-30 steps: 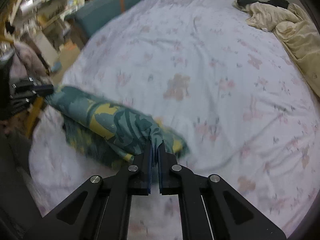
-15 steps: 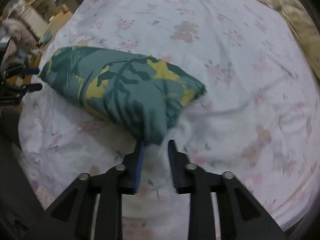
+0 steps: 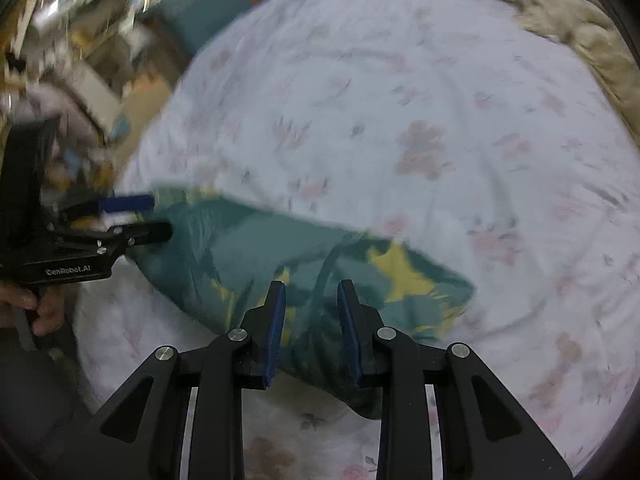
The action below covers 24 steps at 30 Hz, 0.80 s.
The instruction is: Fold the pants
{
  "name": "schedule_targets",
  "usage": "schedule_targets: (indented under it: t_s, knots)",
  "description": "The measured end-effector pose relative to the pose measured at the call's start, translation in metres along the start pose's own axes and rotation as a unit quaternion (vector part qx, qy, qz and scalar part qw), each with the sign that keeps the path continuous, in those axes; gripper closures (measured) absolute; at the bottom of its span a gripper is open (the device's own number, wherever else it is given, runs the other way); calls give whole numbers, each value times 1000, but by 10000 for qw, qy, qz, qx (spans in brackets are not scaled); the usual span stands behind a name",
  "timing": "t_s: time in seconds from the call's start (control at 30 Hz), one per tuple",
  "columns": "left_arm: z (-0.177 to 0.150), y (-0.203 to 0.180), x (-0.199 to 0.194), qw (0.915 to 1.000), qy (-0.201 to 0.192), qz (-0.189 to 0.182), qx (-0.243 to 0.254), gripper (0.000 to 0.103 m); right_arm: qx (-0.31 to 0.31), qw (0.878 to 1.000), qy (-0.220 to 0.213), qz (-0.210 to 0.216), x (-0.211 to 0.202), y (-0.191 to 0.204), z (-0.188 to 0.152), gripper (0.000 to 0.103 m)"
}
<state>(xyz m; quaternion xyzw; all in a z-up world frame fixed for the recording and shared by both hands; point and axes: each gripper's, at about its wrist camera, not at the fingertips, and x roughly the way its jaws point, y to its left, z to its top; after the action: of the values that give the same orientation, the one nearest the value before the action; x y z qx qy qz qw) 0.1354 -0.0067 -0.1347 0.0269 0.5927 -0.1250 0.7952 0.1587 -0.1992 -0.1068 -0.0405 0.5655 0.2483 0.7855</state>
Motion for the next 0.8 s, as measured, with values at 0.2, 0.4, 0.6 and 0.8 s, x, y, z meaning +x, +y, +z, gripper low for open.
schedule_targets:
  t_s: [0.2,0.4,0.6,0.8]
  knots:
    - [-15,6,8,9993,360,-19,-18,42,-12,9950,913,-417,28,-13,-29,80]
    - [-20,41,-11,9947,511,-87,-883,41,648,9953,712,52,1,-30,-30,73]
    - [-1,68,-47,9868,-320,31,-1589,37,1261,9911,-220,359,-36,-47,-14,63]
    - [9,87,-39,9731,-554,681,-2131,33,1675,9843,-528,194,-33,-65,1,56]
